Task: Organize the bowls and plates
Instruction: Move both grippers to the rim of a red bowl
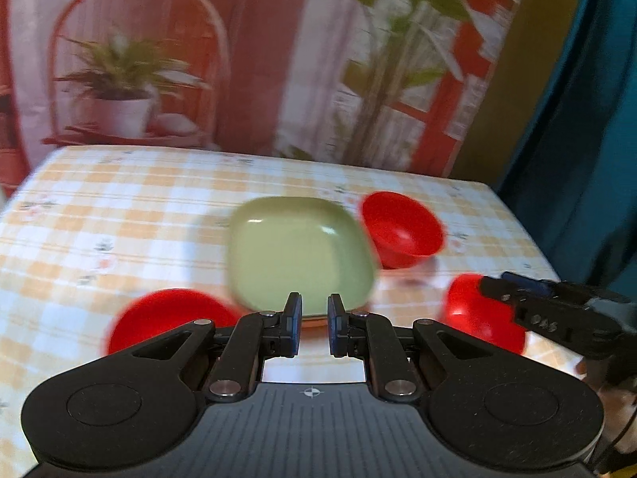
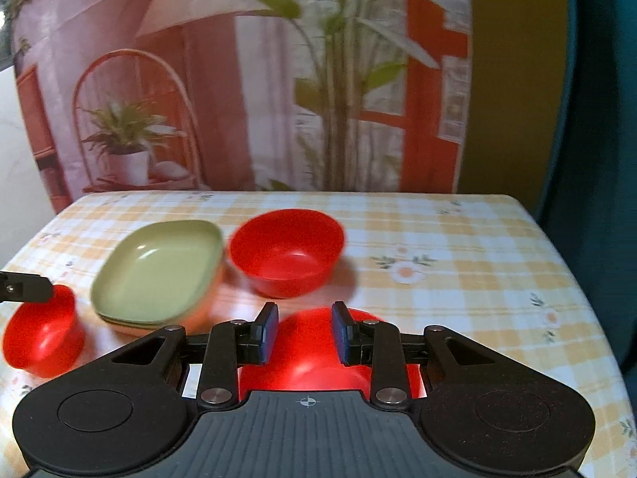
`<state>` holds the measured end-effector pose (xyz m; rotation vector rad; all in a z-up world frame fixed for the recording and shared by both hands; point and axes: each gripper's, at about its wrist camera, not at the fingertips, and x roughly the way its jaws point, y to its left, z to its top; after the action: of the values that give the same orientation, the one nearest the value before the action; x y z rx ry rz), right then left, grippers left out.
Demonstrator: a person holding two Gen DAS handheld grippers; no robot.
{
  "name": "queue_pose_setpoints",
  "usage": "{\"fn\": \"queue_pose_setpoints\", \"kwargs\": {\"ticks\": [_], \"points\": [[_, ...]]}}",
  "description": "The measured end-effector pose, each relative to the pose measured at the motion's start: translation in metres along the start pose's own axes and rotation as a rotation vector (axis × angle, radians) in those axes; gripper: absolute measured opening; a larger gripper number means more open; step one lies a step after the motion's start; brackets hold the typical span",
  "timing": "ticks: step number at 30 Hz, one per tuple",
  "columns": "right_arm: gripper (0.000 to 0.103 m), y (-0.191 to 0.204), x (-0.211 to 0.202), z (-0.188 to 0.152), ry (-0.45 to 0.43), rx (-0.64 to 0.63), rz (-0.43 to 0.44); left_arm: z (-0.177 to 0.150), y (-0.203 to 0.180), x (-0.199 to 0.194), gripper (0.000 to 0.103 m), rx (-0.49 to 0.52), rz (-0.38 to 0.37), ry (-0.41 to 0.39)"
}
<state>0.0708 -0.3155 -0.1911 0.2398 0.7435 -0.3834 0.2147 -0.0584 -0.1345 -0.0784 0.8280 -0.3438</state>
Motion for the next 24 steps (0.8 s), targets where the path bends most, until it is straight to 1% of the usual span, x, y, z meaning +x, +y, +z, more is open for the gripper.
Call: {"fn": "queue_pose_setpoints", "kwargs": {"ticks": [2,4,6,8,11,14,18,24], "points": [[0.028,-0.008,-0.002,-0.002,-0.009,0.002,-0.012,0.000,-0.015,0.011,0.014,0.005,-0.042,0.016],[0.028,-0.017,-0.003,-0.003,-0.018,0.004,-0.026,0.000,-0.028,0.023,0.016,0.010,-0.068,0.026],[0.029,-0.026,-0.005,-0.006,-0.026,0.014,-0.038,-0.001,-0.041,0.036,0.027,0.009,-0.093,0.043],[0.029,-0.036,-0.005,-0.010,-0.030,0.029,-0.045,-0.003,-0.054,0.047,0.031,0.004,-0.112,0.059],[0.029,-0.049,-0.004,-0.017,-0.027,0.063,-0.044,-0.012,-0.073,0.063,0.031,0.003,-0.137,0.093],[0.029,-0.060,-0.002,-0.025,-0.015,0.104,-0.027,-0.022,-0.088,0.076,0.031,0.029,-0.130,0.123],[0.029,-0.068,-0.002,-0.036,-0.002,0.144,-0.003,-0.031,-0.094,0.089,0.031,0.028,-0.128,0.170],[0.028,-0.071,0.000,-0.046,0.015,0.166,0.022,-0.036,-0.100,0.095,0.030,0.043,-0.128,0.189]]}}
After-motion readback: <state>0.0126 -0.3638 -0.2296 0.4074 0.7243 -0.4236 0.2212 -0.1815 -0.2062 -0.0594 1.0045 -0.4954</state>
